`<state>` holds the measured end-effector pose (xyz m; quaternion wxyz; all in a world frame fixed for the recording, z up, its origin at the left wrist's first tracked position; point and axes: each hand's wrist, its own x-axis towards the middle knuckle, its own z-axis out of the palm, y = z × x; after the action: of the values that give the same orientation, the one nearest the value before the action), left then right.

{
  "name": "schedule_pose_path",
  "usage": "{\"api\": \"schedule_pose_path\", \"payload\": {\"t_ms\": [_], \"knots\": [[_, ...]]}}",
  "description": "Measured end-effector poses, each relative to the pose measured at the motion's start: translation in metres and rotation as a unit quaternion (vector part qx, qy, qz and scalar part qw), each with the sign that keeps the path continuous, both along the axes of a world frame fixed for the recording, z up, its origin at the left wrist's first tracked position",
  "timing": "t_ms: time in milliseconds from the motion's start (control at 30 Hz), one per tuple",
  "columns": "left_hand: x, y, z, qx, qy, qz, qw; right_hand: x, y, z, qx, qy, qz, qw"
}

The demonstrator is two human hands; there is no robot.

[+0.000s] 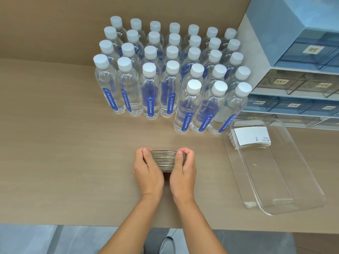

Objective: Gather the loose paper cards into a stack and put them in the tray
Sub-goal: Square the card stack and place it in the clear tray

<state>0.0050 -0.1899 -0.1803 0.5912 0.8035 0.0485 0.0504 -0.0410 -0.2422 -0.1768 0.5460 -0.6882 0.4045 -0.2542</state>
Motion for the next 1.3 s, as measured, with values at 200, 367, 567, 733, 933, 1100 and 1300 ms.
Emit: {"api": "schedule_pose_path", "payload": {"t_ms": [200, 367, 567, 733, 933, 1100, 1300], "knots": [[0.002, -0.002, -0.003, 0.036, -0.005, -0.003, 0.999, -0.002, -0.003, 0.002, -0.003, 0.018, 0.047, 0.999], [0.015, -0.008, 0.009, 0.064, 0.042, 0.007, 0.997, -0.016, -0.017, 0.018, 0.066, 0.054, 0.195, 0.977], [0.016, -0.005, 0.027, 0.076, 0.085, -0.060, 0.992, -0.020, -0.027, 0.024, 0.066, 0.091, 0.241, 0.964], [0.014, 0.042, 0.023, 0.049, 0.089, -0.327, 0.939, -0.036, -0.034, 0.028, 0.003, 0.130, 0.295, 0.947], [0.026, 0.082, 0.011, 0.155, 0.013, -0.471, 0.868, -0.045, -0.040, 0.019, -0.086, 0.133, 0.335, 0.929], [0.036, 0.088, 0.006, 0.038, 0.091, -0.444, 0.891, -0.046, -0.040, 0.017, -0.050, 0.128, 0.293, 0.946], [0.043, 0.087, 0.005, 0.011, 0.106, -0.423, 0.900, -0.044, -0.032, 0.012, -0.051, 0.108, 0.238, 0.964]]}}
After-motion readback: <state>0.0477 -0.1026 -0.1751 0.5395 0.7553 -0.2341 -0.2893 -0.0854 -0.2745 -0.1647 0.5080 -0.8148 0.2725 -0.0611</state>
